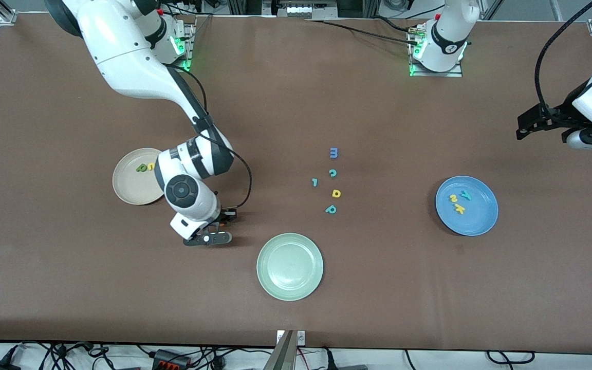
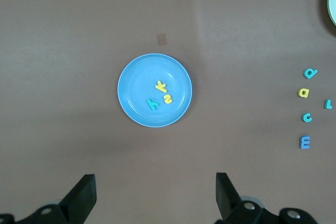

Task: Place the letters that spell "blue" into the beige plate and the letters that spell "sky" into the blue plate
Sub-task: 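Grasp and lift the orange e with the right gripper, then carry the orange e to the tan plate and open the right gripper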

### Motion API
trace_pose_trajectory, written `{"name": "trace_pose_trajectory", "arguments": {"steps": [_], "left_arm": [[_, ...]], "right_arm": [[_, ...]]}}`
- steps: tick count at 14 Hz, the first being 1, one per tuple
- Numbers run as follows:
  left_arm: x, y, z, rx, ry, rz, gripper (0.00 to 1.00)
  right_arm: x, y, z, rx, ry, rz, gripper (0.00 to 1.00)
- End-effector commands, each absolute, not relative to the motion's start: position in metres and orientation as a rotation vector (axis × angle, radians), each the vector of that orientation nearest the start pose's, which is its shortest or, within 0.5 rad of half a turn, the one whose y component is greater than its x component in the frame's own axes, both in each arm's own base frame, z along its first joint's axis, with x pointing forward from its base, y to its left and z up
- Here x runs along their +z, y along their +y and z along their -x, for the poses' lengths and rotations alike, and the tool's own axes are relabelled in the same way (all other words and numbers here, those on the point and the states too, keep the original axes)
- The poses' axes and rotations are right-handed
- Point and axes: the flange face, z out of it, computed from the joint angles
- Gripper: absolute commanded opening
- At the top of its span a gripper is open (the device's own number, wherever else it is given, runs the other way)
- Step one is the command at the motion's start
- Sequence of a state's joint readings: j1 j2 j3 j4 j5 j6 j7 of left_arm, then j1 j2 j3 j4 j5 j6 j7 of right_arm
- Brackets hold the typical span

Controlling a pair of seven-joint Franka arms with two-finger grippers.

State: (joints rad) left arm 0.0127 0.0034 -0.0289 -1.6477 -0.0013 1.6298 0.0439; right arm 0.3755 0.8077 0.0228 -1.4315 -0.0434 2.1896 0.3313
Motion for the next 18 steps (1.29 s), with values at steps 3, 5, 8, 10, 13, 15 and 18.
{"name": "trace_pose_trajectory", "arguments": {"steps": [3,5,8,10,13,15,18], "left_arm": [[0.596,-0.01,-0.558,0.053,0.128,3.121,1.0],[0.596,-0.008,-0.558,0.053,0.123,3.123,1.0],[0.595,-0.008,-0.557,0.065,0.123,3.123,1.0],[0.594,-0.008,-0.557,0.07,0.126,3.123,1.0],[0.595,-0.008,-0.557,0.07,0.126,3.123,1.0],[0.595,-0.008,-0.556,0.077,0.126,3.123,1.0],[0.595,-0.008,-0.556,0.075,0.121,3.123,1.0]], "right_arm": [[0.245,0.212,-0.63,0.265,-0.169,3.199,0.19],[0.242,0.167,-0.607,0.358,-0.21,3.189,0.19],[0.241,0.118,-0.576,0.452,-0.231,3.172,0.19],[0.239,0.079,-0.573,0.509,-0.252,3.146,0.19],[0.223,0.049,-0.573,0.544,-0.235,3.13,0.19],[0.211,0.043,-0.574,0.542,-0.224,3.129,0.19],[0.191,0.036,-0.577,0.52,-0.22,3.127,0.2]]}}
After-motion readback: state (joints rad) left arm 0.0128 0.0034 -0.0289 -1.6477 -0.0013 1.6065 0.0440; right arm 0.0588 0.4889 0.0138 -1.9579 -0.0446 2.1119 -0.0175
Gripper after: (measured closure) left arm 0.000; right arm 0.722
